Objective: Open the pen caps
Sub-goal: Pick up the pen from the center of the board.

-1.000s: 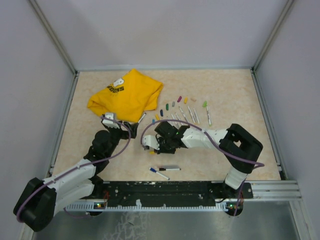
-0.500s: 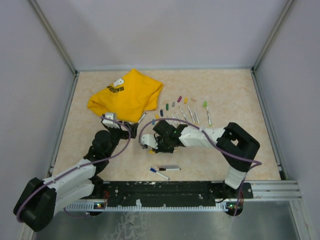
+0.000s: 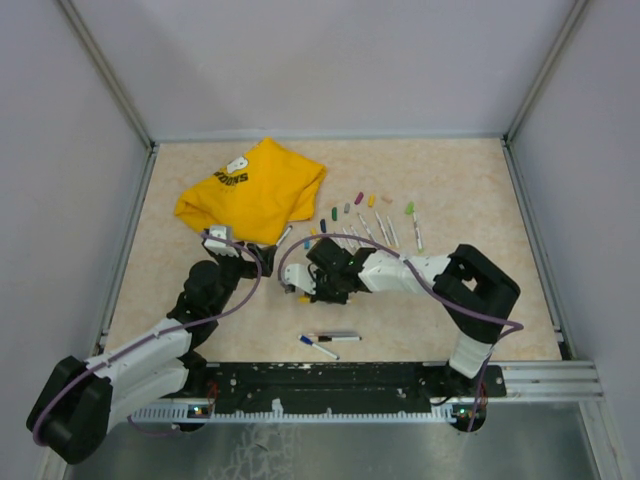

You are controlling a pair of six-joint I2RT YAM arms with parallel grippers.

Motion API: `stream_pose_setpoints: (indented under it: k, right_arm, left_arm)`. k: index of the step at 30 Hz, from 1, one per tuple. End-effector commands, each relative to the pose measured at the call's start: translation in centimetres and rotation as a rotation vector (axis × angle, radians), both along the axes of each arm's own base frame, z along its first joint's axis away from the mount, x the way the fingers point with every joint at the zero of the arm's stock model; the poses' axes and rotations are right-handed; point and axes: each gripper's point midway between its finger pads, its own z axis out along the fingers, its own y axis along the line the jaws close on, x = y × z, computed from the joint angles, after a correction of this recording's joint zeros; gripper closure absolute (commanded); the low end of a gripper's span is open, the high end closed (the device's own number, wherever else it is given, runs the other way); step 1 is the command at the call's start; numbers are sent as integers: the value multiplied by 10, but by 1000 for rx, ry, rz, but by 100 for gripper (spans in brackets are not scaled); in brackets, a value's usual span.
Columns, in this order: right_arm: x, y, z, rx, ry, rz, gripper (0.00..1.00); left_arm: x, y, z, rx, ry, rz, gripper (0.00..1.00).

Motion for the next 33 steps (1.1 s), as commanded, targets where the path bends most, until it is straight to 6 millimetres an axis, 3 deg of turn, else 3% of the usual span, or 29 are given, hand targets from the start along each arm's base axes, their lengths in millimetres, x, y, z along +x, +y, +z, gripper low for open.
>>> stream_pose_setpoints:
  k: [1, 13, 18, 33]
  right_arm:
    - [15, 3, 9, 37, -14, -49, 100]
    - [28, 8, 52, 229, -16, -96, 100]
    - [31, 8, 64, 283, -25, -106, 100]
    - [38, 3, 96, 416, -4, -135, 100]
  left_arm:
    - [0, 2, 8, -24, -33, 7, 0]
    - [1, -2, 13, -31, -25, -10, 0]
    - [-4, -16, 19, -89, -9, -77, 0]
    - [-34, -43, 47, -349, 10, -250, 0]
